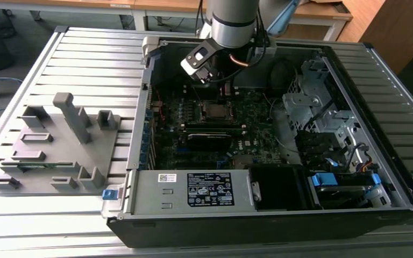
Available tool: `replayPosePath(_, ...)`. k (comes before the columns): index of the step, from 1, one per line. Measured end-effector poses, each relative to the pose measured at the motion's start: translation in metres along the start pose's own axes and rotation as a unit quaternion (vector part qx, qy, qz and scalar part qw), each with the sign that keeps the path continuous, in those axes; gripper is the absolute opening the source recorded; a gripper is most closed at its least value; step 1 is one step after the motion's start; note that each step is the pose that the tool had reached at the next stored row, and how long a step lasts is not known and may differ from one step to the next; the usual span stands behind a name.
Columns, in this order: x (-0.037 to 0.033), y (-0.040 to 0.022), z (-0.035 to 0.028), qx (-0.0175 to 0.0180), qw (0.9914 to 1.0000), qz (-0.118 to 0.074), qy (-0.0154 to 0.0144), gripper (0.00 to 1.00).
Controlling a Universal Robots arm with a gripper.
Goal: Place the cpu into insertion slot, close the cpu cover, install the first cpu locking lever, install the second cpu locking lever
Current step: 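Close the cpu cover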
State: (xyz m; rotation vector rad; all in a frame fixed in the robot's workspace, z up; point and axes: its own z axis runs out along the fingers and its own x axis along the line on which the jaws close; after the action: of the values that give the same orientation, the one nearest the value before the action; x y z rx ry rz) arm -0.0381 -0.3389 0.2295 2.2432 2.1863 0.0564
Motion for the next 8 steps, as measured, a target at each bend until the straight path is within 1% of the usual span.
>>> replayPosePath(2,0.0000,0.0000,0.0001,-0.0001,1.00000,0.000,0.0001,0.11)
replayPosePath(5,-0.0001,-0.0043,0.0013,-0.0001,1.00000,0.000,0.0002,0.11)
replayPosePath(8,-0.0001,-0.0048,0.0014,-0.0001,1.00000,0.000,0.0000,0.11)
